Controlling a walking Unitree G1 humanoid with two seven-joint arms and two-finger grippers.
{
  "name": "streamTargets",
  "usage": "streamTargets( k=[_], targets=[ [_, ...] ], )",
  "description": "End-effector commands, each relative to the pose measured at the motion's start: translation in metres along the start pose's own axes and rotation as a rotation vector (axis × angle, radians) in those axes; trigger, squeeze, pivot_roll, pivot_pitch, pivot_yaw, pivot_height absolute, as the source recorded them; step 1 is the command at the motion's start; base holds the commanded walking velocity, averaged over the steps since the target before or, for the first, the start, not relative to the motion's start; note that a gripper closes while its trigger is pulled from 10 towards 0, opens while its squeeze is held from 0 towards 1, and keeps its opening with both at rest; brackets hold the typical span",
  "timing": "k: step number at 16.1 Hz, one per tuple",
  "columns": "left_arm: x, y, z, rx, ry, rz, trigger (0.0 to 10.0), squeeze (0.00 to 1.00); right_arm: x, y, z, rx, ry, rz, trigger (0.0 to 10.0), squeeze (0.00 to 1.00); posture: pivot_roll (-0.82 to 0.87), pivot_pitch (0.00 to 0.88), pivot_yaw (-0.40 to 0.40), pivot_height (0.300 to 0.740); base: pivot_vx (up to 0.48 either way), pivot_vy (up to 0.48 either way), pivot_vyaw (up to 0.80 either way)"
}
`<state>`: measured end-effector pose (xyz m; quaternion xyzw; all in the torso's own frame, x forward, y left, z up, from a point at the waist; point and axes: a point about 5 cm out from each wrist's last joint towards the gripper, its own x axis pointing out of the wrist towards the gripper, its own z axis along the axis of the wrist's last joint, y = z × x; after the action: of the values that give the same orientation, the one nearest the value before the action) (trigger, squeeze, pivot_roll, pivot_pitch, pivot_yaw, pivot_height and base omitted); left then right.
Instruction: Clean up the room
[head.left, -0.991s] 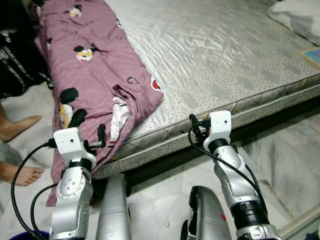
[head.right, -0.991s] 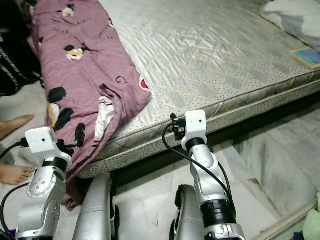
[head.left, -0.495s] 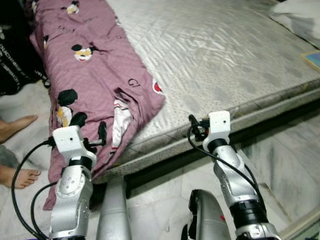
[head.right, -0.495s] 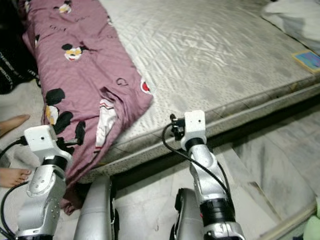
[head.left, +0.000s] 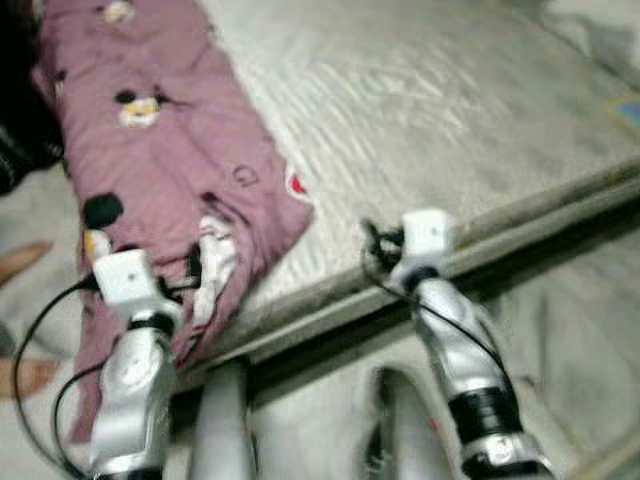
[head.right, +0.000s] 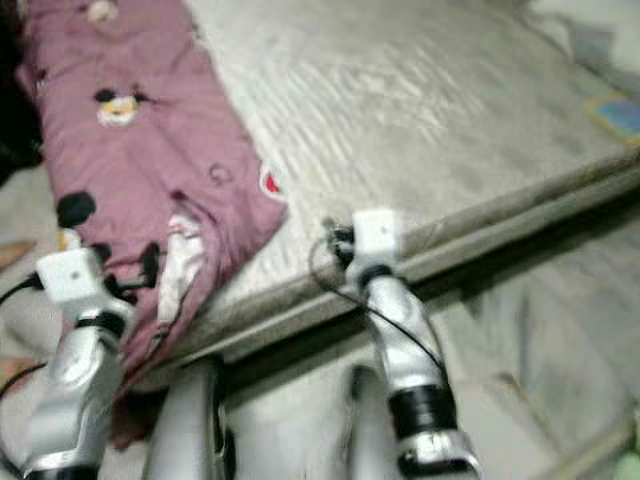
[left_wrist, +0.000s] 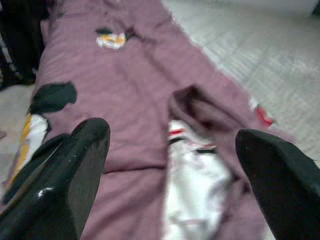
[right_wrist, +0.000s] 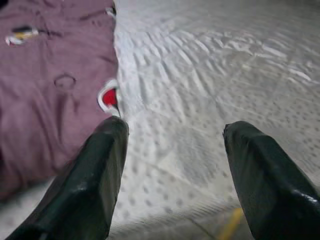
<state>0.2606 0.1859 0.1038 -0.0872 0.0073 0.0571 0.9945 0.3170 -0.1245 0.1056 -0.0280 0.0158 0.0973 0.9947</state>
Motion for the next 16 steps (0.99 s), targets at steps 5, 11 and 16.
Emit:
streamTargets(
  k=[5,11,16],
  targets=[
    [0.002,0.002,-0.008,0.009,0.055,0.038,10.0,0.0,-0.004,-0.012,-0.008,0.0,0.03,-0.035,10.0,0.0,0.03,0.121,-0.003,0.561,0.0,0.0,0.0],
    [0.026,0.007,-0.01,-0.073,0.091,0.119,10.0,0.0,-0.007,-0.019,-0.005,-0.022,0.021,-0.052,10.0,0.0,0.0,0.118,-0.01,0.561,0.0,0.0,0.0],
    [0.051,0.019,-0.026,-0.128,0.212,0.18,10.0,0.0,-0.022,-0.037,-0.003,-0.081,0.029,-0.078,10.0,0.0,-0.06,0.127,-0.027,0.561,0.0,0.0,0.0]
  ],
)
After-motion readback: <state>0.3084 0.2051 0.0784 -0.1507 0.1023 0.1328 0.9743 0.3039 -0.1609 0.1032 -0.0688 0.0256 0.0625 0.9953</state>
